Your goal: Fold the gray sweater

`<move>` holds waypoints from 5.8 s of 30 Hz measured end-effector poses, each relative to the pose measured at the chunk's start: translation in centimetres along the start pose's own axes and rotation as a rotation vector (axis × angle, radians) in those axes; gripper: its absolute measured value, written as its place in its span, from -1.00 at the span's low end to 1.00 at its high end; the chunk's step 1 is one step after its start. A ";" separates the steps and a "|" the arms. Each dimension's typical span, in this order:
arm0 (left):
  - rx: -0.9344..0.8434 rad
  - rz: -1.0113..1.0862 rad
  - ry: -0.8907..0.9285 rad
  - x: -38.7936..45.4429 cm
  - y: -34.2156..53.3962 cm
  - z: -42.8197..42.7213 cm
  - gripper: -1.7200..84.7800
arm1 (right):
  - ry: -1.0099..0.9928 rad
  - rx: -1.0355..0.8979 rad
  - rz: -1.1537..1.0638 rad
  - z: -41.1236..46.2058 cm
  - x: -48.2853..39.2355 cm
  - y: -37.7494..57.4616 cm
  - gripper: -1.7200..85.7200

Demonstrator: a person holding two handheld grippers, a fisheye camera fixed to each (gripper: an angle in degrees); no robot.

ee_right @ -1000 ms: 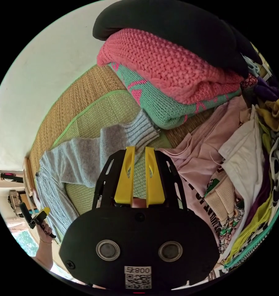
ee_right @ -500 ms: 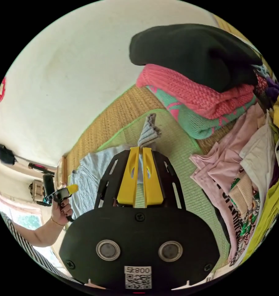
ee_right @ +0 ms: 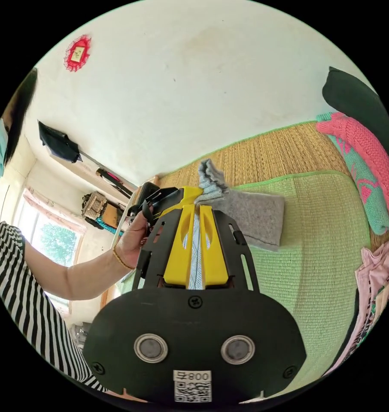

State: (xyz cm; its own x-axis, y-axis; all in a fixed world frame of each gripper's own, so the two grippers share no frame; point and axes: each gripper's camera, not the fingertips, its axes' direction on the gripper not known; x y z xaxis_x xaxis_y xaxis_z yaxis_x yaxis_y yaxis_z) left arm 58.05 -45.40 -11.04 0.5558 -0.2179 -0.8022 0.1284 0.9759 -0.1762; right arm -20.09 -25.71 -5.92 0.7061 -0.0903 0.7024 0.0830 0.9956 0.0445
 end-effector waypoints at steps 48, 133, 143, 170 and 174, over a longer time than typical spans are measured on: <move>0.411 -0.343 -0.606 -9.7 17.8 -18.5 -0.94 | -0.137 -0.718 -0.385 38.9 -28.3 -8.7 -0.96; 1.514 -0.748 -0.392 -34.7 61.7 -23.8 -0.80 | 0.027 -0.931 -0.580 49.2 -38.5 -12.4 -0.97; 1.442 -0.506 -0.439 -31.0 58.5 -24.5 -0.89 | -0.017 -0.935 -0.506 50.0 -33.8 -11.6 -0.97; 0.089 0.185 -0.775 -16.6 20.4 3.9 -0.90 | -0.423 -0.492 0.038 29.9 -5.2 -16.1 -0.65; 0.013 0.221 -0.858 -14.4 17.9 6.4 -0.90 | -0.313 -0.486 0.014 28.1 -4.1 -15.3 -0.65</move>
State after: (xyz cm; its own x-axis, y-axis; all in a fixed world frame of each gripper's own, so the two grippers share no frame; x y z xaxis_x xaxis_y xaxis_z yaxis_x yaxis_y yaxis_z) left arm 57.63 -24.79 1.03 0.9929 0.0417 -0.1115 -0.0483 0.9972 -0.0577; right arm -44.04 -39.84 10.51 0.4743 0.0085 0.8803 0.4412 0.8630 -0.2460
